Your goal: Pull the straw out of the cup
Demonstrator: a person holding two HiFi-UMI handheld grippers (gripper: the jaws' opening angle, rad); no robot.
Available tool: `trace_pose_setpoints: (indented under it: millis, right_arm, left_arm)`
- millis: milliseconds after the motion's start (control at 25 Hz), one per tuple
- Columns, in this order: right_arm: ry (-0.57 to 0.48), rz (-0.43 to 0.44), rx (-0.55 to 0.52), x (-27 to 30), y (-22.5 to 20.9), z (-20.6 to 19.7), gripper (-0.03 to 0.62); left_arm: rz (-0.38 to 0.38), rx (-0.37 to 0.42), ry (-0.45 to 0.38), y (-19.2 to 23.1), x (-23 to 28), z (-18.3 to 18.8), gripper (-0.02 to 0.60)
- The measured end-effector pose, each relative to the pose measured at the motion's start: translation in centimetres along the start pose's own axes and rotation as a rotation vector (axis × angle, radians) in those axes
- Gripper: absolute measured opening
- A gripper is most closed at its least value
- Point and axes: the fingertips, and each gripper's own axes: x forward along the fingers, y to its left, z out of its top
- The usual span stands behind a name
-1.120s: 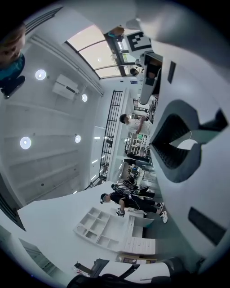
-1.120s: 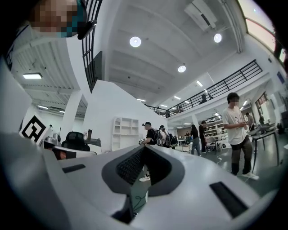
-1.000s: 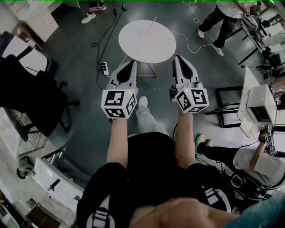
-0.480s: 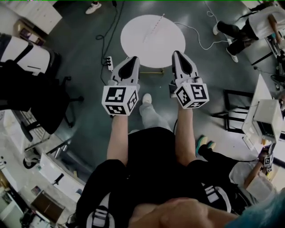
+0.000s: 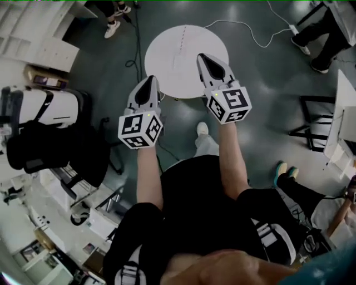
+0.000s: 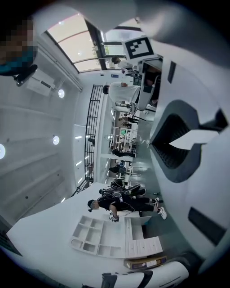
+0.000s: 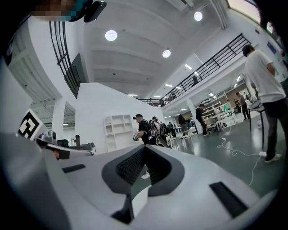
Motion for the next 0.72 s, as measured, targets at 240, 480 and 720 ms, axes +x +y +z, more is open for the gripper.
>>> trace_pose_setpoints:
  millis: [240,480,720]
  right_arm:
    - [0.046,-0.035,-0.042,0.3,-4.1,-0.4,0.017]
    - [0.048,-0.053,-0.1,1.6,-5.9,0.2,0.017]
    - [0.066,-0.043,-0.127,4.9,-5.7,-1.6,0.015]
  left_arm:
    - [-0.045,-0.016,-0.006,-1.3,4.8,-0.3,0.008]
    - [-0.033,-0.085,0.01,-0.1,7.4,-1.9,0.008]
    - [-0.02,-0.132,0.033,2.7,10.2,-3.3,0.008]
